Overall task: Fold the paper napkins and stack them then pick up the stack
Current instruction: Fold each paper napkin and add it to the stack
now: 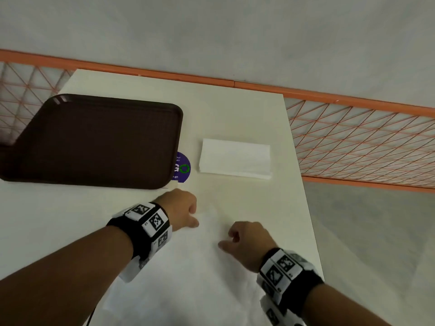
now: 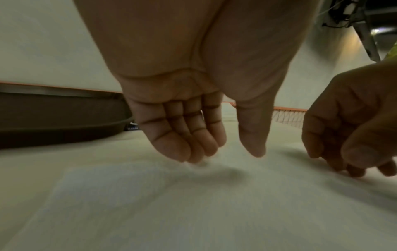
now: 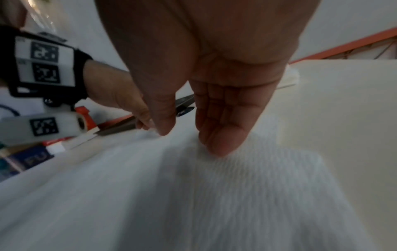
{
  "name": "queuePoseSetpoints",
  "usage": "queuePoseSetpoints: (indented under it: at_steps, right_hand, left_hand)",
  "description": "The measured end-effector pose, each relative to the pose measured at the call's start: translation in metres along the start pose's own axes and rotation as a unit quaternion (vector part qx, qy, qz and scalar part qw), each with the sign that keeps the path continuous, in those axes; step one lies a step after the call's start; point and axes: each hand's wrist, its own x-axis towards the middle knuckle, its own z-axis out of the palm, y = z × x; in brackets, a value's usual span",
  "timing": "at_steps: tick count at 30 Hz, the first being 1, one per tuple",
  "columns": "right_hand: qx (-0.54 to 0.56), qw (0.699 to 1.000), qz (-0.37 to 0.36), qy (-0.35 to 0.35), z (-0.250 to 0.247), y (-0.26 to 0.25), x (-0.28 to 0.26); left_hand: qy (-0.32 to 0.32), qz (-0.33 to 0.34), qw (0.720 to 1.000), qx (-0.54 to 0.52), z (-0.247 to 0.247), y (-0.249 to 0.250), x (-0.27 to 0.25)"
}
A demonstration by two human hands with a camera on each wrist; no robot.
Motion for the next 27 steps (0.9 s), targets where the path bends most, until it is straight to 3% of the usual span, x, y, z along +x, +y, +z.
queuePoseSetpoints:
  at_steps: [5,9,18,22,27]
  right_hand:
    - [-0.022,1.0,-0.018,0.006,0.026,0.002,-0.012]
    - [-0.048,0.998,-0.023,0.025,0.02,0.0,0.001]
    - [-0.075,0.995,0.034,0.056,0.01,-0.014,0.009]
    - [-0.035,0.997,0.052,0.053,0.013,-0.019,0.006]
    - [0.111,0.991,0.06,0.045,0.012,-0.021,0.012]
  left_hand:
    - [-0.025,0.013,1.0,0.002,0.027,-0.008,-0.022]
    - [0.022,0.033,0.999,-0.005,0.034,-0.011,-0.024]
    - [0.078,-0.004,0.997,-0.015,0.04,-0.007,-0.034]
    - [0.067,-0.031,0.997,-0.012,0.042,-0.006,-0.035]
    - [0.062,-0.044,0.997,-0.006,0.04,-0.004,-0.033]
